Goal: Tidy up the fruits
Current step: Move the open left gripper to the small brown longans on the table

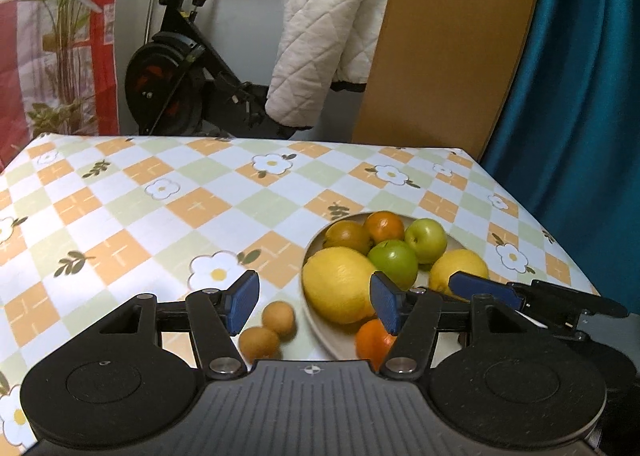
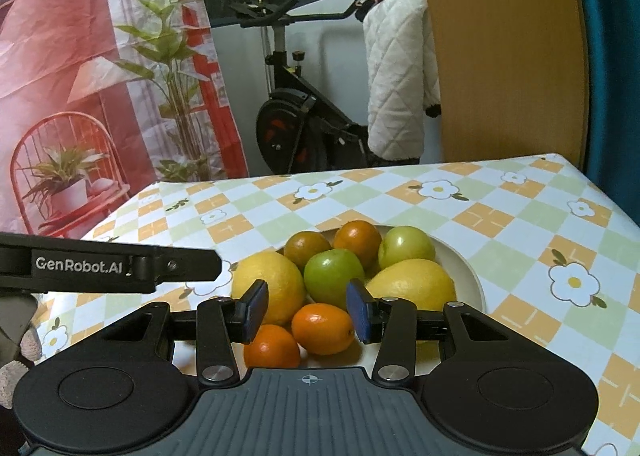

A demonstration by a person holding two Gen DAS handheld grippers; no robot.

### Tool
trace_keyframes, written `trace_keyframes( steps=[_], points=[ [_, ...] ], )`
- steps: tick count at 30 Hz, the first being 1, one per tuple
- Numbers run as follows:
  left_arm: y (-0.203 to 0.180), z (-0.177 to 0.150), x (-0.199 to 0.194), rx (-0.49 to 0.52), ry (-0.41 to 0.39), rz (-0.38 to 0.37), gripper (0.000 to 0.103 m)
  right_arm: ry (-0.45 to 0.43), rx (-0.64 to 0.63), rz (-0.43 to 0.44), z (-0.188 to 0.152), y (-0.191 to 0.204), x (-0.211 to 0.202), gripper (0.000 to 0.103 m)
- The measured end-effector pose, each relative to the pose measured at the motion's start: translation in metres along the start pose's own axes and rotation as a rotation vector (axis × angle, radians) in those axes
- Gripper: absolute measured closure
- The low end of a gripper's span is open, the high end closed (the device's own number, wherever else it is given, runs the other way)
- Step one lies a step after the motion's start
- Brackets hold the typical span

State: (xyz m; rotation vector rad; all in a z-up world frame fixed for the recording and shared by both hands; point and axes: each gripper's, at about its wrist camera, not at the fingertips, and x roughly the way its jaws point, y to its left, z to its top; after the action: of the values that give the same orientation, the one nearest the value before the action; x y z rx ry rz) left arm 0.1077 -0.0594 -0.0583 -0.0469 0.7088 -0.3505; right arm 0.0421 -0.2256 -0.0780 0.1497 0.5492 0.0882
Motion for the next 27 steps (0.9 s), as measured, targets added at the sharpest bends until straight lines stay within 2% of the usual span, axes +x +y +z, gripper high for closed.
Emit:
trace_keyframes(
  steps=[10,17,27],
  points=[
    [0.016,-0.005,-0.011,-0.016,-0.018,0.032,0.039,0.017,-0.023,0.016,-0.001,0.015,0.000,0.062],
    [0.039,-0.009,-0.021,-0.068,-0.026,0.077,0.039,0.036,-0.045,0.039,-0.003,0.028,0.000,0.063],
    [0.064,-0.012,-0.026,-0.130,-0.024,0.091,0.041,0.076,-0.078,0.067,-0.007,0.044,0.008,0.064]
  ],
)
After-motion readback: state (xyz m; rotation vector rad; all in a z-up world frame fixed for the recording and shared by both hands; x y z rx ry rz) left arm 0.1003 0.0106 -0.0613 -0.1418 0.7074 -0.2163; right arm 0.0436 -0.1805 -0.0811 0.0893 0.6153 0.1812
